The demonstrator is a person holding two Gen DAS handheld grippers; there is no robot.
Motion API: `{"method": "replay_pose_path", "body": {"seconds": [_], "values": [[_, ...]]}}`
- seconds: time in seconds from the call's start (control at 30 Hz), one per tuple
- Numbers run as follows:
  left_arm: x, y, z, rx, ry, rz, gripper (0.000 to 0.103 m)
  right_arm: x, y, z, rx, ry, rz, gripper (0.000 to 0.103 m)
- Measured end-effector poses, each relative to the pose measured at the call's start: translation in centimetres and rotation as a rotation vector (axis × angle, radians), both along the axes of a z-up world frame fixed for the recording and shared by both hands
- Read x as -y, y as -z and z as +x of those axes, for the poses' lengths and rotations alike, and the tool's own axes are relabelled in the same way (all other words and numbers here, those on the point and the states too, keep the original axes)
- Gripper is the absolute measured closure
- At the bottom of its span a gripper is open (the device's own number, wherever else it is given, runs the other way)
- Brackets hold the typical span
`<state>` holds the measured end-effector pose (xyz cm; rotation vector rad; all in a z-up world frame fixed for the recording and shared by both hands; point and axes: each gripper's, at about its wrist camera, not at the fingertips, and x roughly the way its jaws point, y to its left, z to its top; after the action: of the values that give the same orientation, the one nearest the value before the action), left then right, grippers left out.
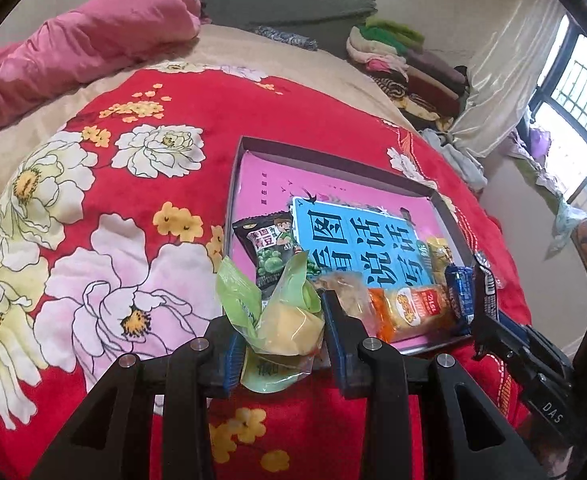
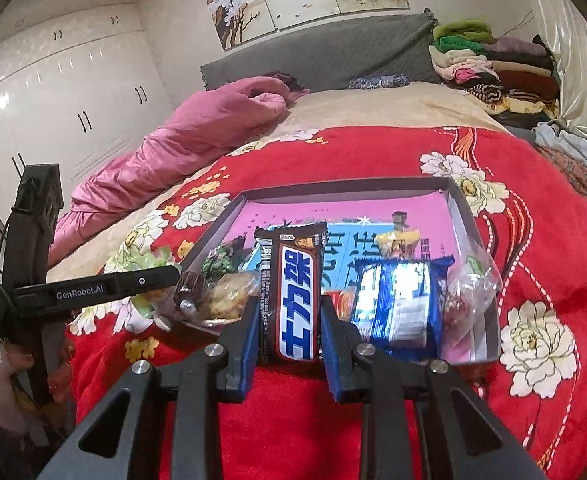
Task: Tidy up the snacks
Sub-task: 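Carry green bag over tray with left tool while right tool carries chocolate bar over it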
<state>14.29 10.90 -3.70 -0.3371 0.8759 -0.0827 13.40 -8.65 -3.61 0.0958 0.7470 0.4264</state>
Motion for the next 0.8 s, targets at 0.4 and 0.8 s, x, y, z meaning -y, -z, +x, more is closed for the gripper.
{"method": "replay_pose_path", "body": {"seconds": [0.4,0.8], "values": [[0.0,0.5,0.9,-0.006,0.004,-0.018,0.066,-0.5,0.4,1.6,0.016,0.014,-0.022,0.074],[0.5,0.6,1.6,-0.013,0.018,-0.017,0.066,-0.4,1.1,3.0,0.022,0.042,-0.070,0.074]]}}
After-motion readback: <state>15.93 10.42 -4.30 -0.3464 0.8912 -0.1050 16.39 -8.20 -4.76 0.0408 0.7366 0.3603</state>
